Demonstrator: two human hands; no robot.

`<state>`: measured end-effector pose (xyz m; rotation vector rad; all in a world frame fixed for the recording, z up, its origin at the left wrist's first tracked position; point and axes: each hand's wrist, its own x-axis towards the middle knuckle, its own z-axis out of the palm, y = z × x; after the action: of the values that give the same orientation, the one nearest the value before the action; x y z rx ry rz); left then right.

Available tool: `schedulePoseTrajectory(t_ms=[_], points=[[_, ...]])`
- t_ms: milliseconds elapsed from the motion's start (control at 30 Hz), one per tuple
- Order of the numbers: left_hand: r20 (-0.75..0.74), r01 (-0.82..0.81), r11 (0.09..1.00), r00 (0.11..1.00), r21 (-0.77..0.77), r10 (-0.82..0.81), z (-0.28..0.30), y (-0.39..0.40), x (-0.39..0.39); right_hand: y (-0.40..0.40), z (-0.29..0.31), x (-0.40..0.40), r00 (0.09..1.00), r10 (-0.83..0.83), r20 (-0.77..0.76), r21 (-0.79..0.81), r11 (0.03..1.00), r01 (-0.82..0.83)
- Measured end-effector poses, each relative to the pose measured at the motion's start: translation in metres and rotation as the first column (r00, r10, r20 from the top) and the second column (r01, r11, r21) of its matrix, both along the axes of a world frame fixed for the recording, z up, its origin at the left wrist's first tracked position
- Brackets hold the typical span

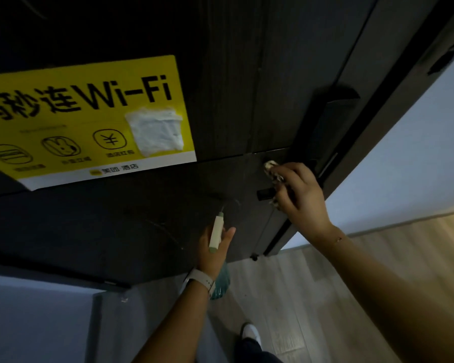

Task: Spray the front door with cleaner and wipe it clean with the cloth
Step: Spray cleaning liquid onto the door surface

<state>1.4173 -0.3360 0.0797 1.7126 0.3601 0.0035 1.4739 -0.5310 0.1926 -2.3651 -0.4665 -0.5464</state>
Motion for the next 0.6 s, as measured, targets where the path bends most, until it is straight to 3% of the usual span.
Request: schedulePoseTrajectory(t_ms=[467, 600], points=[[-0.092, -0.056, 0.995, 0.995, -0.081, 0.049, 0.0, -0.009, -0.012, 0.0, -0.004, 0.001, 1.0, 0.009, 0.001, 0.039, 0.999, -0.009], [-0.071, -0.02, 0.997, 0.997, -0.074, 0.014, 0.003, 0.004, -0.03, 0.002, 0.004, -0.001, 0.998, 0.009, -0.068, 0.138, 0.99, 0.0]])
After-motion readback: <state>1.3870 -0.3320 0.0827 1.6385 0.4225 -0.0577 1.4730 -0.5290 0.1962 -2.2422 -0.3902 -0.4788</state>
